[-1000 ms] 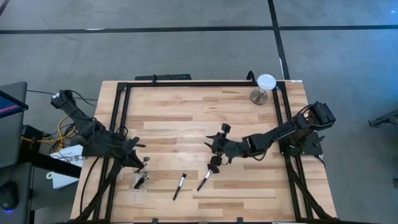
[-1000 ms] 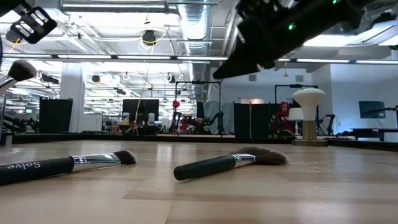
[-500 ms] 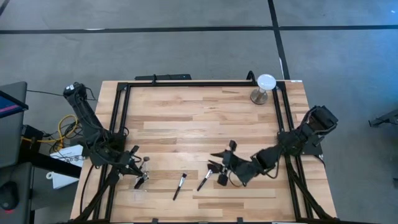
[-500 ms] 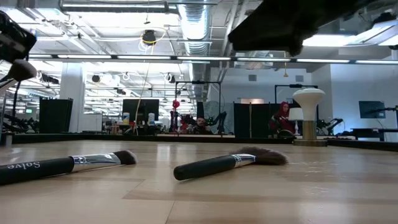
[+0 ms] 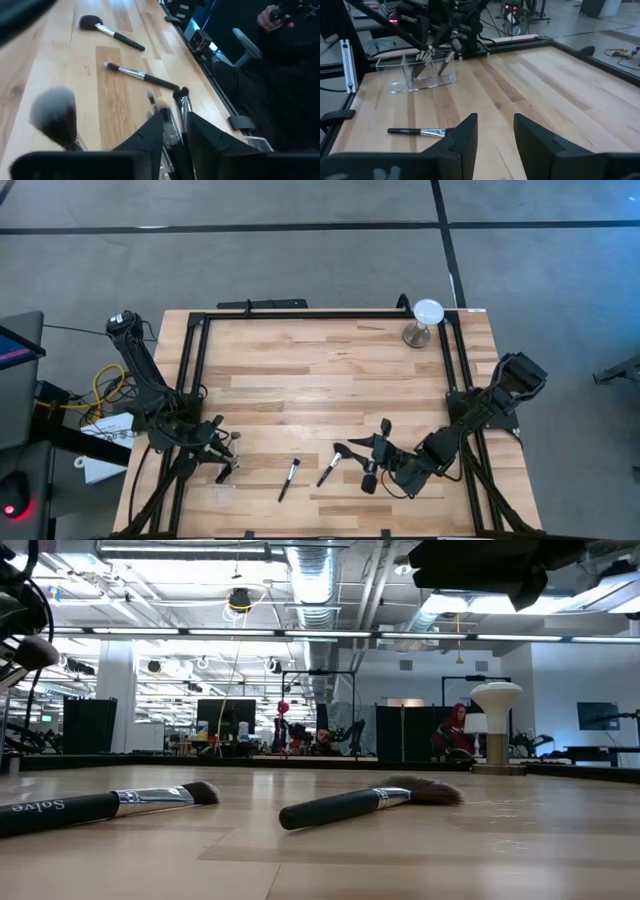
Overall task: Put items in baskets/containers
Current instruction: Put the eyeshadow brush into the transparent organizer, then put the blush brush into the transparent organizer
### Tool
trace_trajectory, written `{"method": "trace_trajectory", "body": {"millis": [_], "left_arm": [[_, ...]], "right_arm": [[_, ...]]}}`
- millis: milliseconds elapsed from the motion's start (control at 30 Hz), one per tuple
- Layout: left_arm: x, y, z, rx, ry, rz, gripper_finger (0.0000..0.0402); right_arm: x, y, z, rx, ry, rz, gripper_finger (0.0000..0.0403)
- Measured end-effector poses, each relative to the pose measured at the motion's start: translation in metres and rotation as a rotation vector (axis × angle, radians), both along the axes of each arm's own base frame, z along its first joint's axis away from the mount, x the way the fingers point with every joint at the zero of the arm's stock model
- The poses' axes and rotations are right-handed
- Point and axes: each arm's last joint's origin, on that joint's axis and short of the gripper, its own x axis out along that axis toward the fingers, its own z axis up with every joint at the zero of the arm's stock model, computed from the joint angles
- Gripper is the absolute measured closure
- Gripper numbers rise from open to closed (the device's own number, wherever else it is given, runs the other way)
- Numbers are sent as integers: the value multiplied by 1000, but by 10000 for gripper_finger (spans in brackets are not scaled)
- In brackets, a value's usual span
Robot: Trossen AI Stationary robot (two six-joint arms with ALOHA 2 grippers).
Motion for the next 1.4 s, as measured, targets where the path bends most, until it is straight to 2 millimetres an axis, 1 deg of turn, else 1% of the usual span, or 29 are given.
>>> {"method": "trace_trajectory", "body": {"millis": [167, 267, 367, 433, 567, 667, 833, 967, 1067, 1233, 1400], "left_arm": [[0, -1, 2, -10, -17, -4, 290], [2, -3, 9, -31, -84, -15, 276], [4, -6, 26, -44, -184, -35, 266], [5, -8, 40, -59, -239, -10, 261], [12, -11, 58, -30, -276, 52, 255], [24, -16, 66, 10, -266, 95, 252], [55, -33, 77, 101, -213, 168, 248], [91, -50, 87, 182, -134, 188, 247], [120, -61, 93, 250, -35, 212, 246], [164, -67, 97, 300, 207, 250, 246], [197, -69, 94, 247, 385, 263, 246]], "right_arm": [[1, -2, 0, 0, 0, -6, 285], [2, -2, 0, 8, -2, -11, 285], [1, -3, -1, 22, -1, -17, 285], [1, -3, -2, 38, -1, -23, 285], [1, -3, -2, 51, 0, -29, 285], [0, -3, -3, 47, 6, -30, 285], [0, -3, -3, 53, 4, -32, 285], [0, -3, -3, 57, 5, -27, 285], [-1, -1, -4, 57, 21, -2, 285], [-6, 2, -8, 33, 60, 23, 285], [-8, -1, -13, -13, 122, 27, 285]]}}
